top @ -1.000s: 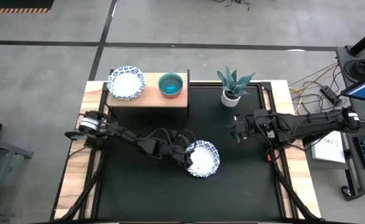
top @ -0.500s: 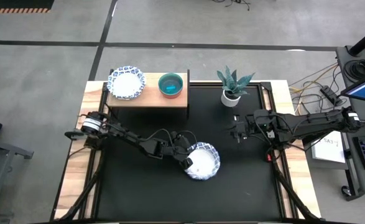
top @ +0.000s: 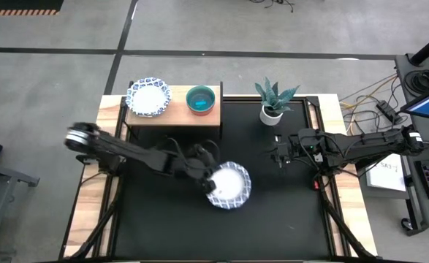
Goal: Place and stack bowls onto a shelf
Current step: Stack the blue bowl on top of the blue bowl on the shelf
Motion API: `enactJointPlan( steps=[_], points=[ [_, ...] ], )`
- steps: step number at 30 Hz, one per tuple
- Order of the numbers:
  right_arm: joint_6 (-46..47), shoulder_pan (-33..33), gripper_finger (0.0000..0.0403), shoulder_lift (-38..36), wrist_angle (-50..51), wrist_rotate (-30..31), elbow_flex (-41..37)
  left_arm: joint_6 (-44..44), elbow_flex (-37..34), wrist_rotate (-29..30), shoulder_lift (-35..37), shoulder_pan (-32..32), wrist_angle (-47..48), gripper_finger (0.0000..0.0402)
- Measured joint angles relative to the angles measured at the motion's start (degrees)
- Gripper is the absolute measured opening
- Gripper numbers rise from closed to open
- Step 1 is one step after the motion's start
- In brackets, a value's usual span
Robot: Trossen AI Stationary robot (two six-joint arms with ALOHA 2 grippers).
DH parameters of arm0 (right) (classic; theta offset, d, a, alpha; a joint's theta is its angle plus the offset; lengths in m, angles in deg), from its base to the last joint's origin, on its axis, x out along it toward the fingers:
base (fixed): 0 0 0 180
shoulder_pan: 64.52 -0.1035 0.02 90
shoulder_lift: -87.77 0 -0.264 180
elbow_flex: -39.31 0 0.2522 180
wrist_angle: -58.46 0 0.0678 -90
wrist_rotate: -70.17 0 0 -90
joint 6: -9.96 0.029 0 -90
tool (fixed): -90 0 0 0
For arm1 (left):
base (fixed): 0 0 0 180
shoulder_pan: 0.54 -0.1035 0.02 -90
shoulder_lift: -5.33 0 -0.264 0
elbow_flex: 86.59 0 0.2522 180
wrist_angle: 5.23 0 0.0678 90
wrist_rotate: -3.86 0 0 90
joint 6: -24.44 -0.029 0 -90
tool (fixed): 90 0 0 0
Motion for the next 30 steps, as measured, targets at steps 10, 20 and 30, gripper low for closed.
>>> enactJointPlan(
  steps=[10, 20, 30],
  points=[
    [0.0, 0.0, 0.0009, 0.0, -0.4, 0.0, 0.0, -1.3, 0.0, 21.6, 33.6, -5.8, 25.1, 0.0001],
    [0.0, 0.0, 0.0009, 0.0, -0.5, 0.0, 0.0, 9.5, 0.0, 22.7, 46.5, -28.7, 36.5, 0.0000],
    [0.0, 0.0, 0.0009, 0.0, -0.5, 0.1, 0.0, 10.0, 0.0, 22.2, 43.8, -42.0, 42.3, 0.0001]
  ],
)
